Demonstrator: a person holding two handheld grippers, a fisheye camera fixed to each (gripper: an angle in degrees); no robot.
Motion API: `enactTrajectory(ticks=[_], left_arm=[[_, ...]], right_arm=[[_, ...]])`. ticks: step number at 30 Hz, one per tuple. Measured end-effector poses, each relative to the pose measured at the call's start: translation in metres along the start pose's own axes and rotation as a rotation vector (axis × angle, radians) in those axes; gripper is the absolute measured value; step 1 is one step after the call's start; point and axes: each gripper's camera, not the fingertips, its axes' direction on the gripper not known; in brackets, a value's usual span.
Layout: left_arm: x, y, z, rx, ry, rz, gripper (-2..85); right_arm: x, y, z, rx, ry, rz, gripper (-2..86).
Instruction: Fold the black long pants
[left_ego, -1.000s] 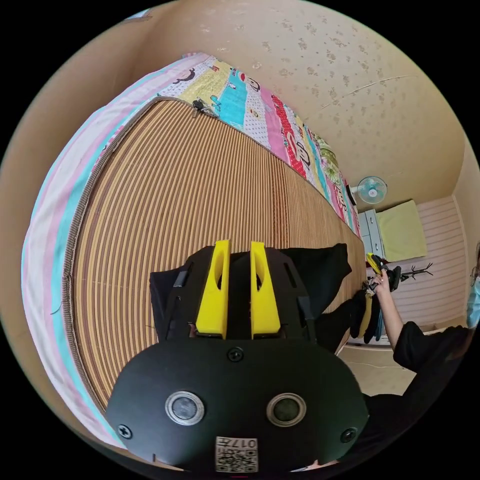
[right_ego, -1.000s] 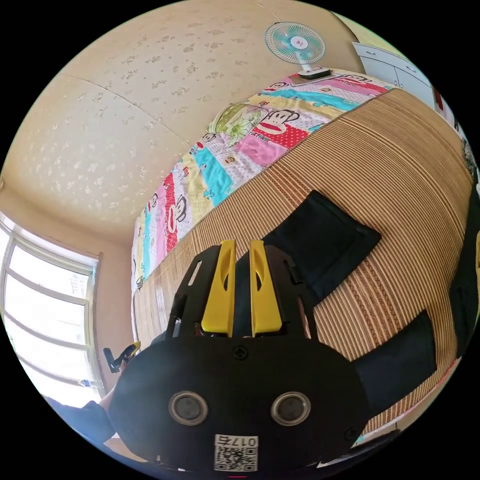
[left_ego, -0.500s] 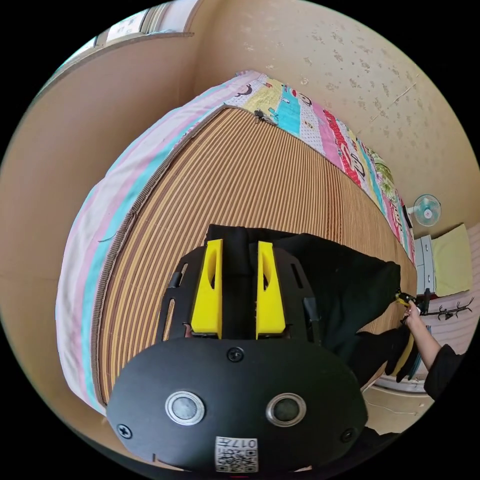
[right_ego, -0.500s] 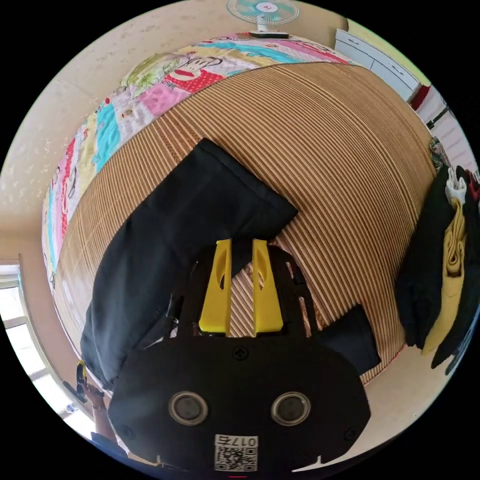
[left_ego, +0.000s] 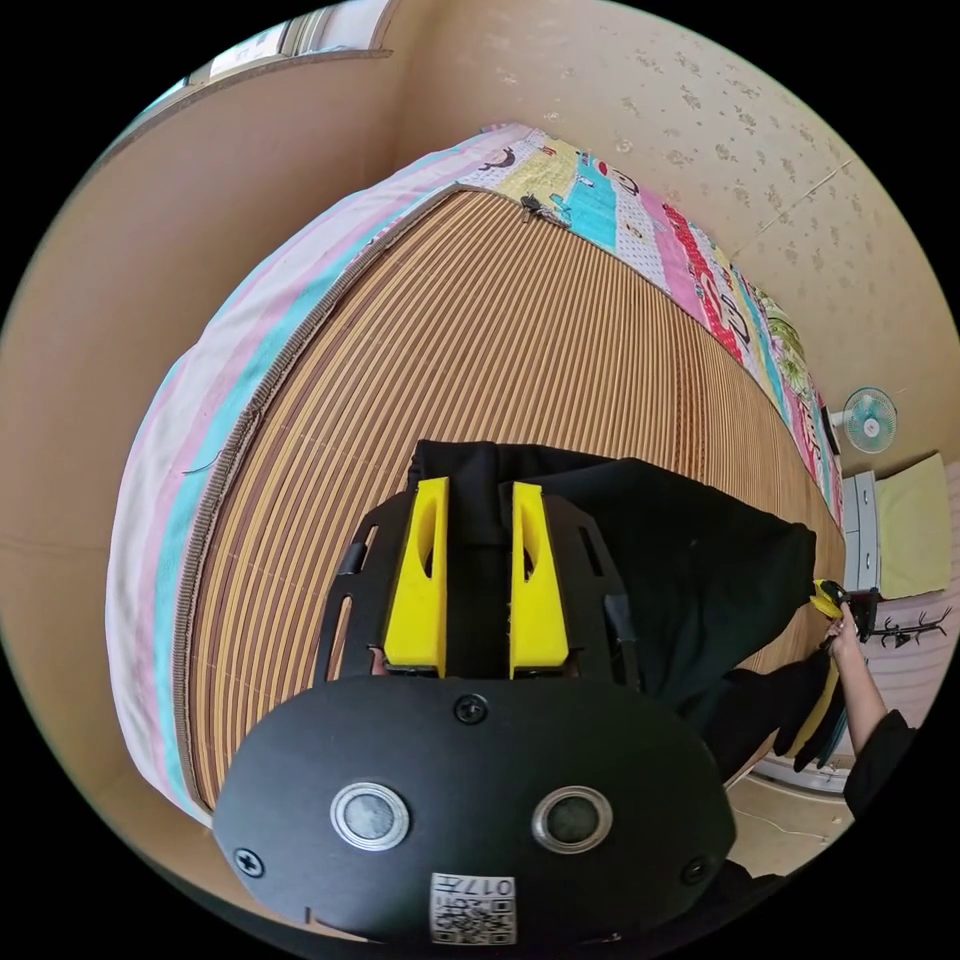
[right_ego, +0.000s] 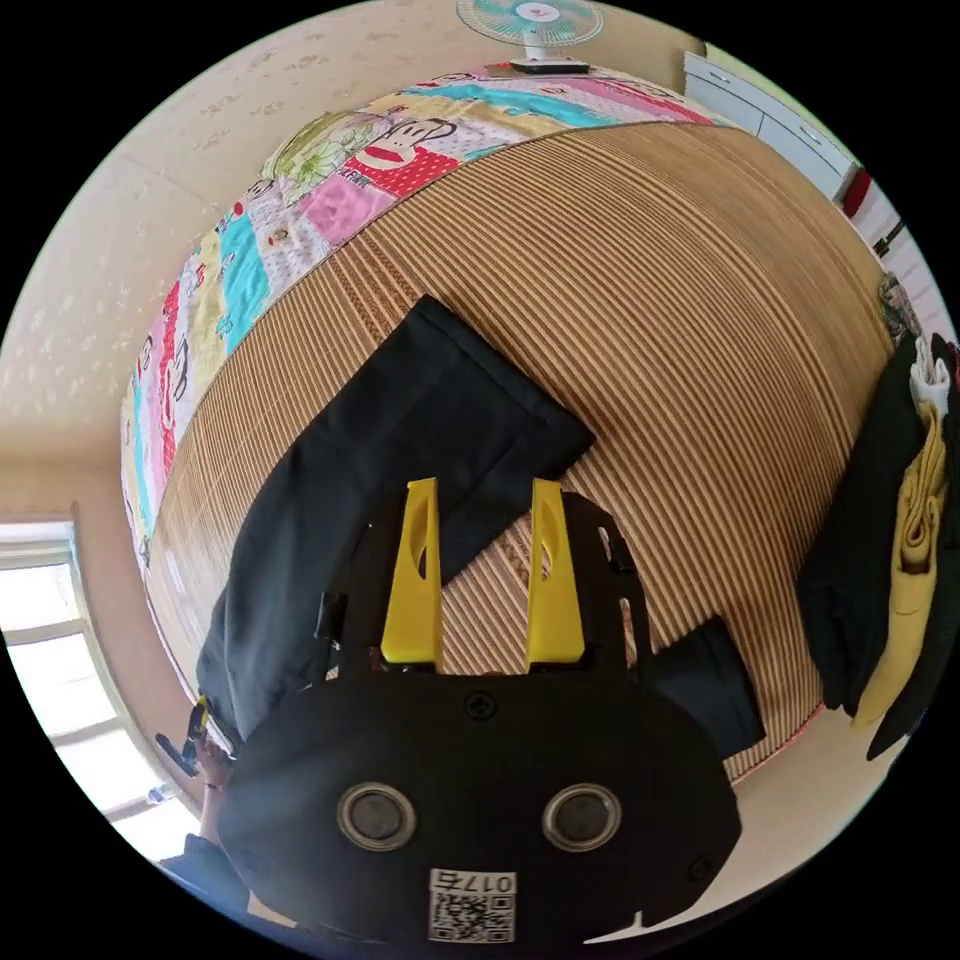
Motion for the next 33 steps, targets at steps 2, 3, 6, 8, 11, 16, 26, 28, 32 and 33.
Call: enactTrajectory(ticks=[2, 3, 6, 8, 11, 16, 26, 28, 32, 33], left_arm=[[0.002, 0.002, 0.000, -0.005, -0.007, -0.005, 10.0], [0.003, 0.002, -0.001, -0.007, -0.006, -0.005, 10.0], [0.002, 0.004, -0.001, -0.018, 0.010, -0.003, 10.0], [0.001, 0.006, -0.002, -0.025, 0.024, 0.000, 10.0], [-0.001, 0.010, -0.002, -0.021, 0.040, -0.009, 9.9], [-0.004, 0.020, -0.002, 0.003, 0.074, -0.051, 9.4], [-0.006, 0.034, -0.044, 0.140, 0.029, -0.099, 9.1], [-0.004, 0.037, -0.045, 0.127, 0.054, -0.107, 11.0], [0.030, 0.054, -0.009, 0.002, -0.030, -0.045, 13.5], [0.036, 0.057, -0.008, 0.019, -0.066, -0.032, 13.5]], right_arm=[[-0.007, -0.004, 0.015, -0.023, 0.079, 0.008, 9.1], [-0.017, -0.003, 0.018, -0.001, 0.196, -0.051, 6.6], [-0.026, -0.001, 0.014, -0.012, 0.227, -0.147, 3.0], [-0.016, 0.003, -0.004, 0.034, 0.128, -0.152, 1.8], [0.017, 0.020, -0.036, 0.109, -0.071, -0.190, 0.9], [0.089, 0.059, -0.045, 0.095, -0.241, -0.106, 0.6], [0.053, 0.107, -0.045, 0.194, 0.180, -0.025, 4.3], [0.019, 0.111, -0.058, 0.241, 0.073, -0.103, 6.3], [-0.045, 0.114, -0.032, 0.157, 0.027, -0.288, 8.4], [-0.065, 0.117, -0.014, 0.111, 0.034, -0.361, 8.6]])
